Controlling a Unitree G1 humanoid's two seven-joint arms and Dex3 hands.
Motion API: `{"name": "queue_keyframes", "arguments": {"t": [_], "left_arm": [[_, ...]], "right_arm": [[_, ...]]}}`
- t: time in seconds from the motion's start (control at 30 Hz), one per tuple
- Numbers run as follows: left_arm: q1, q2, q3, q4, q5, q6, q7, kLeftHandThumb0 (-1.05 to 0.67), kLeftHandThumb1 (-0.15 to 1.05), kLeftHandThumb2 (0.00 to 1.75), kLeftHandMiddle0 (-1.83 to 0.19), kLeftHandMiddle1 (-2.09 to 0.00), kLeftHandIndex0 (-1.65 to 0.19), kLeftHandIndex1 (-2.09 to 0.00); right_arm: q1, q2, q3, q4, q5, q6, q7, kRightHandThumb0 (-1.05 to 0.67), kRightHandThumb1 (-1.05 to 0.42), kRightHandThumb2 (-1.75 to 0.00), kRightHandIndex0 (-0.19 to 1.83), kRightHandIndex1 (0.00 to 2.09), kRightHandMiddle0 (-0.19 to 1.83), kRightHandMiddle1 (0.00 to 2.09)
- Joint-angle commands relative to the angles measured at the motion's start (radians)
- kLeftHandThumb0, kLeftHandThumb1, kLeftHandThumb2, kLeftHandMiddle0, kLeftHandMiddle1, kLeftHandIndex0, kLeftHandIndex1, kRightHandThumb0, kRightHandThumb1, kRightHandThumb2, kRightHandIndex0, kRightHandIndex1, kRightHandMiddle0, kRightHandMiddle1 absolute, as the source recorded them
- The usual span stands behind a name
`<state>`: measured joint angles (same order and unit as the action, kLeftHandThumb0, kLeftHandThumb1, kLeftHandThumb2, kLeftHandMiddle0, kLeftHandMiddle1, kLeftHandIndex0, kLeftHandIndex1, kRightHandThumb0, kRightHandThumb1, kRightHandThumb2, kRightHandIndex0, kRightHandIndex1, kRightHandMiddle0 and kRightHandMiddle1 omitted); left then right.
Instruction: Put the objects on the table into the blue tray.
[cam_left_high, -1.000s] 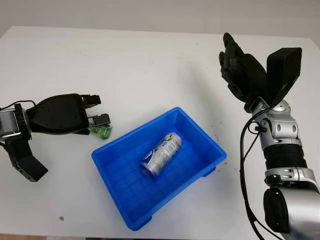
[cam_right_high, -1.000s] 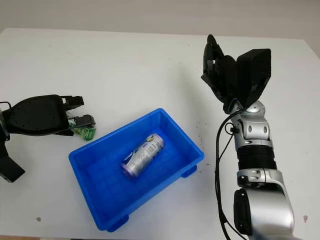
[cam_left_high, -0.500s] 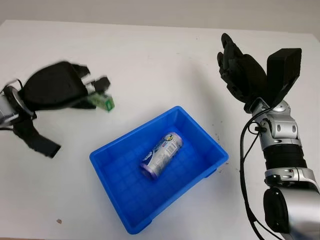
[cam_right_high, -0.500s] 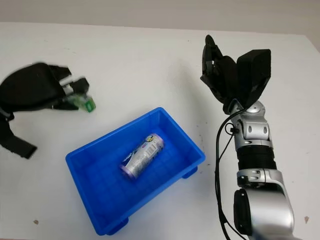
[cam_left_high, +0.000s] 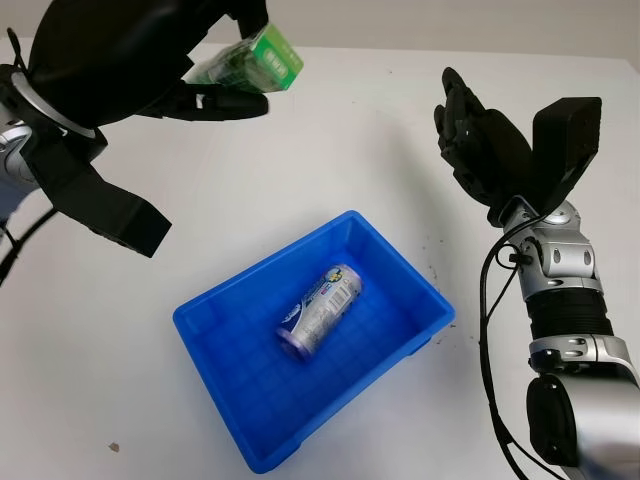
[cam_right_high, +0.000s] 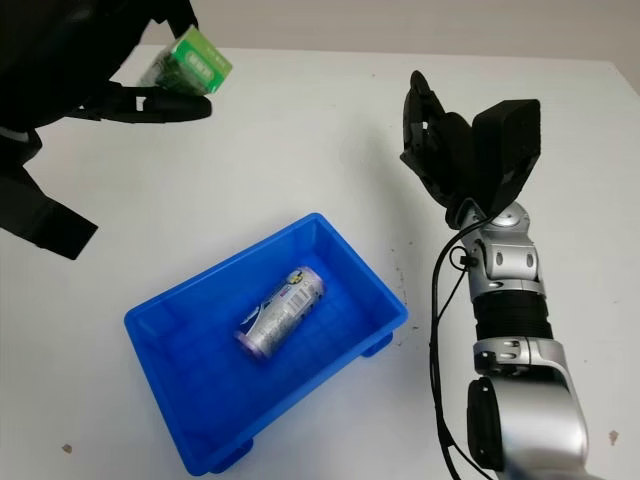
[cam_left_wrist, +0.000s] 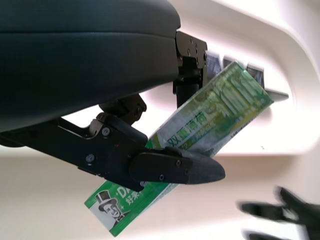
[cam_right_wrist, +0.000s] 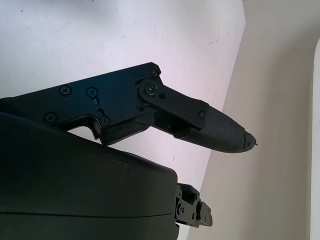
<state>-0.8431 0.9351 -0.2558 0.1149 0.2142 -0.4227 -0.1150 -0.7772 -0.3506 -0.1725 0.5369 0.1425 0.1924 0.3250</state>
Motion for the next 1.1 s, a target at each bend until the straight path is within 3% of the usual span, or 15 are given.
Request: {"name": "queue_keyframes", "arguments": {"t": [0.0, 0.13, 0.23, 0.3, 0.43, 0.6, 0.67, 0.7, 0.73, 0.77, 0.83, 0.87, 0.93, 1.07], "left_arm": [[0.073, 0.015, 0.07, -0.238, -0.211, 0.258, -0.196, -0.42, 1.05, 0.44, -0.88, -2.09, -0.38, -2.09], [0.086, 0.034, 0.119, -0.396, -0.442, 0.611, -0.431, -0.39, 1.05, 0.46, -0.93, -2.09, -0.52, -2.09], [0.079, 0.053, 0.146, -0.482, -0.511, 0.835, -0.533, -0.37, 1.05, 0.44, -0.89, -2.09, -0.63, -2.09], [0.069, 0.06, 0.153, -0.528, -0.517, 0.937, -0.572, -0.37, 1.05, 0.44, -0.89, -2.09, -0.66, -2.09], [0.072, 0.051, 0.152, -0.57, -0.553, 1.043, -0.669, -0.31, 1.05, 0.45, -0.91, -2.09, -0.66, -2.09], [0.08, 0.029, 0.125, -0.572, -0.566, 1.15, -0.718, -0.35, 1.05, 0.44, -0.96, -2.09, -0.76, -2.09], [0.068, 0.026, 0.102, -0.579, -0.548, 1.2, -0.719, -0.37, 1.05, 0.41, -0.68, -2.09, -0.44, -2.09], [0.051, 0.035, 0.087, -0.59, -0.546, 1.248, -0.723, -0.37, 1.05, 0.37, -0.46, -2.01, -0.17, -1.95], [0.038, 0.04, 0.077, -0.598, -0.545, 1.285, -0.727, -0.41, 1.05, 0.35, -0.25, -1.66, 0.01, -1.56], [0.02, 0.049, 0.063, -0.605, -0.544, 1.315, -0.742, -0.42, 1.05, 0.34, -0.19, -1.52, 0.06, -1.4], [-0.008, 0.063, 0.039, -0.617, -0.538, 1.349, -0.77, -0.48, 1.05, 0.31, -0.13, -0.47, 0.06, -0.59], [-0.017, 0.064, 0.032, -0.62, -0.535, 1.359, -0.778, -0.5, 1.05, 0.3, -0.1, -0.26, 0.05, -0.4], [-0.032, 0.059, 0.029, -0.622, -0.534, 1.379, -0.78, -0.53, 1.05, 0.29, -0.04, -0.08, 0.08, -0.19], [-0.037, 0.008, 0.071, -0.609, -0.557, 1.429, -0.74, -0.52, 1.05, 0.24, 0.01, -0.03, 0.1, -0.11]], "right_arm": [[0.01, -0.005, 0.001, -0.011, 0.0, 0.0, -0.002, -0.71, -1.05, -0.83, -0.19, 0.0, -0.19, 0.0], [0.006, 0.001, 0.004, -0.008, -0.005, 0.001, -0.016, -0.71, -1.05, -0.83, -0.19, 0.0, -0.19, 0.0], [0.006, 0.003, 0.01, -0.009, -0.012, -0.001, -0.023, -0.71, -1.05, -0.83, -0.19, 0.0, -0.19, 0.0], [0.006, 0.003, 0.011, -0.012, -0.012, 0.001, -0.027, -0.71, -1.05, -0.83, -0.19, 0.0, -0.19, 0.0], [0.006, 0.003, 0.013, -0.008, -0.011, -0.003, -0.026, -0.72, -1.05, -0.83, -0.19, 0.0, -0.19, 0.0], [0.011, 0.005, 0.013, -0.012, -0.008, -0.005, -0.031, -0.71, -1.05, -0.83, -0.19, 0.0, -0.19, 0.0], [0.013, 0.006, 0.012, -0.014, -0.005, -0.005, -0.034, -0.71, -1.05, -0.82, -0.19, 0.0, -0.19, 0.0], [0.015, 0.006, 0.013, -0.014, -0.006, -0.007, -0.033, -0.72, -1.05, -0.82, -0.19, 0.0, -0.19, 0.0], [0.016, 0.005, 0.014, -0.014, -0.006, -0.009, -0.033, -0.72, -1.05, -0.82, -0.19, 0.0, -0.19, 0.0], [0.017, 0.006, 0.013, -0.016, -0.005, -0.005, -0.034, -0.73, -1.05, -0.81, -0.19, 0.0, -0.19, 0.0], [0.021, 0.005, 0.013, -0.021, -0.004, 0.003, -0.037, -0.72, -1.05, -0.81, -0.19, 0.0, -0.19, 0.0], [0.023, 0.005, 0.013, -0.024, -0.004, 0.003, -0.036, -0.72, -1.05, -0.81, -0.19, 0.0, -0.19, 0.0], [0.027, 0.006, 0.011, -0.029, 0.001, 0.007, -0.034, -0.72, -1.05, -0.8, -0.19, 0.0, -0.19, 0.0], [0.029, 0.007, 0.012, -0.037, 0.004, 0.018, -0.035, -0.72, -1.05, -0.8, -0.19, 0.0, -0.19, 0.0]]}}
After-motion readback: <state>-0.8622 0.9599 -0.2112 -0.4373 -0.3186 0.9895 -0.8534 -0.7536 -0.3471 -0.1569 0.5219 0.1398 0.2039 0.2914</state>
